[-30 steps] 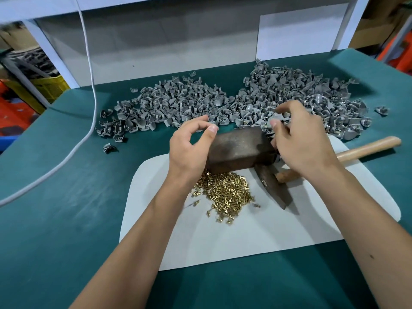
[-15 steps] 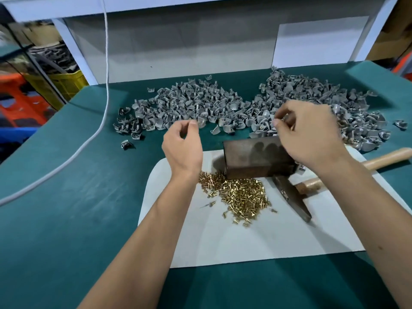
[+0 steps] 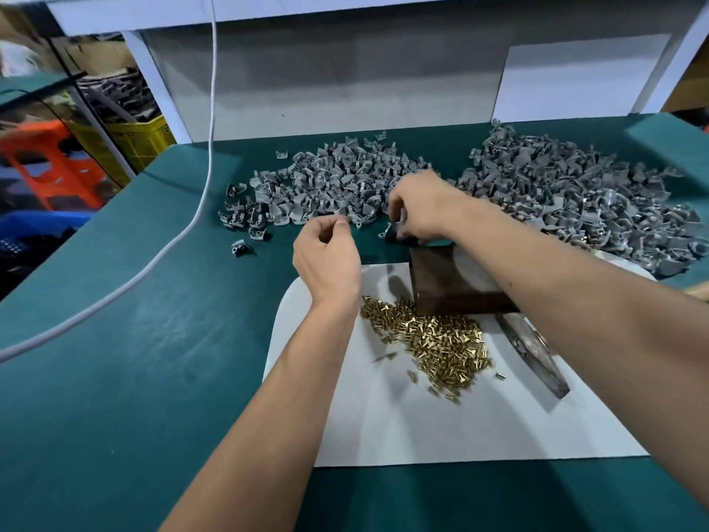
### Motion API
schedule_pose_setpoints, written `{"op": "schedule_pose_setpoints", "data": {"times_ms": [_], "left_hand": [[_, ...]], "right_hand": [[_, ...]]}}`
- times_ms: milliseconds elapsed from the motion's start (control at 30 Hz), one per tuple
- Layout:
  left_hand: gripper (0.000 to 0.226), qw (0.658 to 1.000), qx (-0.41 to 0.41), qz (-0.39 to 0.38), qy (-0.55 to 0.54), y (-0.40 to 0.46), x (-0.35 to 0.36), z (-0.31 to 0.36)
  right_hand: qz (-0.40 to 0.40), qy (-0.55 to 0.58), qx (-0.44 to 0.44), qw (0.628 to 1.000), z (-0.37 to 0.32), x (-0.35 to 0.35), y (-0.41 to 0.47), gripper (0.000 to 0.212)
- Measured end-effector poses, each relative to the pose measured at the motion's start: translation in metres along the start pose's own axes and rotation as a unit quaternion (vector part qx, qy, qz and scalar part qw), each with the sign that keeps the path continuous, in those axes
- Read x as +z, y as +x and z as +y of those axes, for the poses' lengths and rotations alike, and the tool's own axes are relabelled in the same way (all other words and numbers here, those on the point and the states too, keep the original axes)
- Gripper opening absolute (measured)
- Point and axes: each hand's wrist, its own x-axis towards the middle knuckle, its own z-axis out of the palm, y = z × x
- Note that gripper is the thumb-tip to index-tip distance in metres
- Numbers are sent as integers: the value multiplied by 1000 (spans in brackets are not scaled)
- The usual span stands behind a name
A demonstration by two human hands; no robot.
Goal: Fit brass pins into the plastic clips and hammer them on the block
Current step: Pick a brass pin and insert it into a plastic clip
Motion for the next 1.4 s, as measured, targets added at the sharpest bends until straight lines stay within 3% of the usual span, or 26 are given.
{"op": "schedule_pose_setpoints", "data": {"times_ms": [200,300,400,500,667,767,900,1033,1100,1400], "left_hand": [[11,999,-21,-36,-34,0,-1,0],[11,986,-36,-129,-96,-3,1,2],[27,963,-62,-212,-153,-8,4,3],[36,954,-76,-230,-175,-10,5,4],[38,965,25,-240,-105,-5,-3,2],[25,970,80,-223,-59,-1,-8,1],[7,989,58,-122,-65,7,-12,0],[9,996,-8,-3,-85,17,-15,1],[14,994,-31,5,-105,17,-15,3],[17,992,-32,-16,-125,15,-14,4]], "right_hand": [[42,157,-15,987,10,-14,-1,10],[29,257,-36,965,14,-27,-10,16],[13,258,-68,964,12,-32,-17,7],[32,238,-83,967,9,-31,-23,4],[47,281,-81,955,-1,-19,-34,5],[66,314,-74,944,-4,-13,-39,7],[108,146,-111,977,-12,-12,-44,10],[-69,17,-171,983,-36,1,-61,9],[-103,4,-170,980,-44,12,-64,9],[-83,-112,-191,972,-59,26,-63,7]]}}
